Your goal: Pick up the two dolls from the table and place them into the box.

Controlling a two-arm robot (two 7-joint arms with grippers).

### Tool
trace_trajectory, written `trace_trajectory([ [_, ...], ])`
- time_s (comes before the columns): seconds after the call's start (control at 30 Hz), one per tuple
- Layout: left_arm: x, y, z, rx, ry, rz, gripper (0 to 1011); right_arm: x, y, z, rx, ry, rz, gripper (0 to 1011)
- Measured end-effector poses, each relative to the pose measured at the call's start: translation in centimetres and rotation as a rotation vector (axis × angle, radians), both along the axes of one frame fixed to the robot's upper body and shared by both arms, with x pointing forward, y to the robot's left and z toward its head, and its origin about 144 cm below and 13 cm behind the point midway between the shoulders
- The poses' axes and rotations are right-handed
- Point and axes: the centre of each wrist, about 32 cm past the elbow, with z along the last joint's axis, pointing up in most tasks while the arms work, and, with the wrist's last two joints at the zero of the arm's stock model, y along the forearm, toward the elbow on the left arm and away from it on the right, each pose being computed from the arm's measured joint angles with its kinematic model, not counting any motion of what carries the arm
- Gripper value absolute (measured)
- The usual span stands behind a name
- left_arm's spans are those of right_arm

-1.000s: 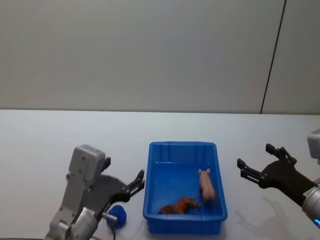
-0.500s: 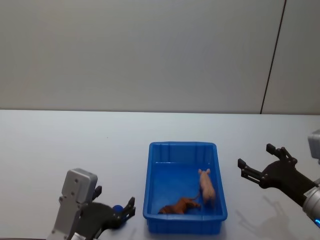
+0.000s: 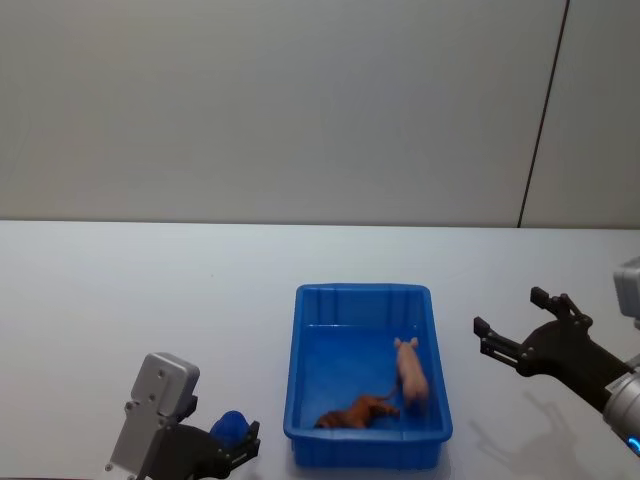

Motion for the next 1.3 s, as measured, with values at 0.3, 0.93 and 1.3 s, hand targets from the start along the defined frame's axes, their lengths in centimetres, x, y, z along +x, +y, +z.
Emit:
trace_trajectory([
  [0.3, 1.3, 0.6, -0.6, 0.046, 0.059, -0.041, 1001, 0.0, 0.0, 0.0, 0.0, 0.0, 0.0, 1001],
  [0.93, 2.6, 1.0, -1.3, 0.086, 0.114, -0.082, 577, 0.0, 0.0, 0.0, 0.0, 0.0, 0.0, 1001],
  [1.3, 3.3, 0.7, -0.7, 0.111, 0.088, -0.089, 497, 0.0, 0.0, 0.0, 0.0, 0.0, 0.0, 1001],
])
